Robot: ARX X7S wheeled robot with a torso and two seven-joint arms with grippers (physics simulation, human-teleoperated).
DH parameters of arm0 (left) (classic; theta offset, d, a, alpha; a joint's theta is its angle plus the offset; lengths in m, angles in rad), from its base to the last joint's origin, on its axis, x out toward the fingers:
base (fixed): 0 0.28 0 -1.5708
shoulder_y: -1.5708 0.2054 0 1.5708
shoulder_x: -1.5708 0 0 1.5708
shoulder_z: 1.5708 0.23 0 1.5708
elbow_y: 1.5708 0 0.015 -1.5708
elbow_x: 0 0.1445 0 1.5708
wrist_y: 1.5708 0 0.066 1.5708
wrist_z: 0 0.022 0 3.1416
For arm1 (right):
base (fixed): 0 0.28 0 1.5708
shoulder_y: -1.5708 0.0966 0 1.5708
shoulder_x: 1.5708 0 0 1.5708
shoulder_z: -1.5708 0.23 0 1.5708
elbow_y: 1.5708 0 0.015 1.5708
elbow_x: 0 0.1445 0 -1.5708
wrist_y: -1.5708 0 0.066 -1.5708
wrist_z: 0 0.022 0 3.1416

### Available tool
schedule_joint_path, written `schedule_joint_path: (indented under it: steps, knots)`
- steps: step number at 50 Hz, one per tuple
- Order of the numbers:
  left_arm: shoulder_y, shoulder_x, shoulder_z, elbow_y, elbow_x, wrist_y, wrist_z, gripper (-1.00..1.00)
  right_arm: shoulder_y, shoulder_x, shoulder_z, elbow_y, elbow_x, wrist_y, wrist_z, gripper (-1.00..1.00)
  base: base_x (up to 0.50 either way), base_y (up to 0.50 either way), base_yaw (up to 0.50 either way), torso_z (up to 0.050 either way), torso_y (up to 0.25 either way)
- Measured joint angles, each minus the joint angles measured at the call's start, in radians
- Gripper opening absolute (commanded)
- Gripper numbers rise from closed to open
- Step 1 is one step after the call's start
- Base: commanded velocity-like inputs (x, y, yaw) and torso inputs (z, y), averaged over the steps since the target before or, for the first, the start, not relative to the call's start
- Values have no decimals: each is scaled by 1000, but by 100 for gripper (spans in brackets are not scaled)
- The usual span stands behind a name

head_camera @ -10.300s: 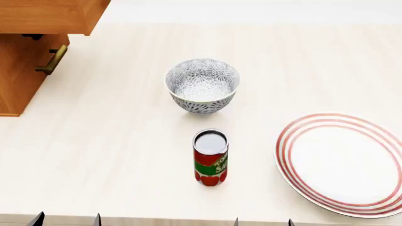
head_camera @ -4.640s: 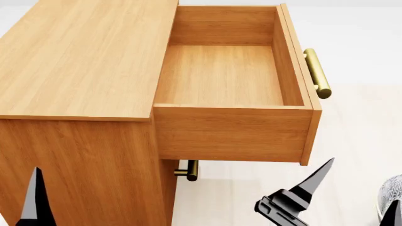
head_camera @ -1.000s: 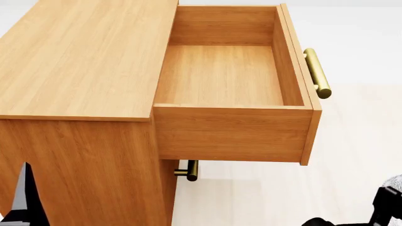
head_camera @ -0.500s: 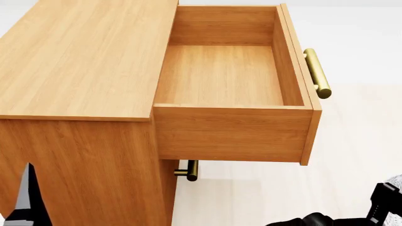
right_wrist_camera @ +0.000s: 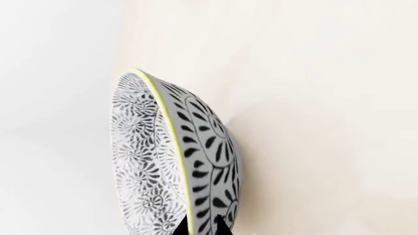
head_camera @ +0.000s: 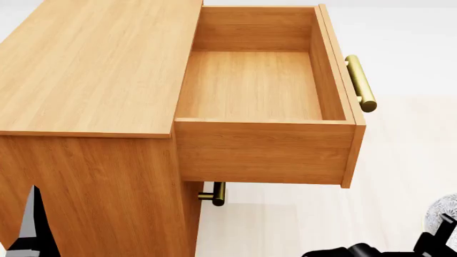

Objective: Put the bowl on top of the cabinet.

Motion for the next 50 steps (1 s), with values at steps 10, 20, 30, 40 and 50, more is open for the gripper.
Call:
schedule_joint_path:
  steps: [10, 20, 30, 40, 50]
  knots:
    - [1, -3, 2, 5, -1, -2, -4, 100, 3, 0, 30, 3, 13, 0, -24, -100, 0, 0, 0, 0, 0]
    - [2, -7, 4, 10, -3, -2, -7, 100, 30, 0, -2, 4, 105, -1, -74, -100, 0, 0, 0, 0, 0]
    - [1, -9, 7, 8, -4, 4, -8, 100, 30, 0, -43, -107, 101, -1, -27, -100, 0, 0, 0, 0, 0]
    - [3, -12, 7, 12, -7, 6, -10, 100, -40, 0, -101, -378, -73, -3, 184, -100, 0, 0, 0, 0, 0]
    - [6, -17, 5, 23, -12, 4, -15, 100, -36, 3, -239, -516, -243, 0, 335, -100, 0, 0, 0, 0, 0]
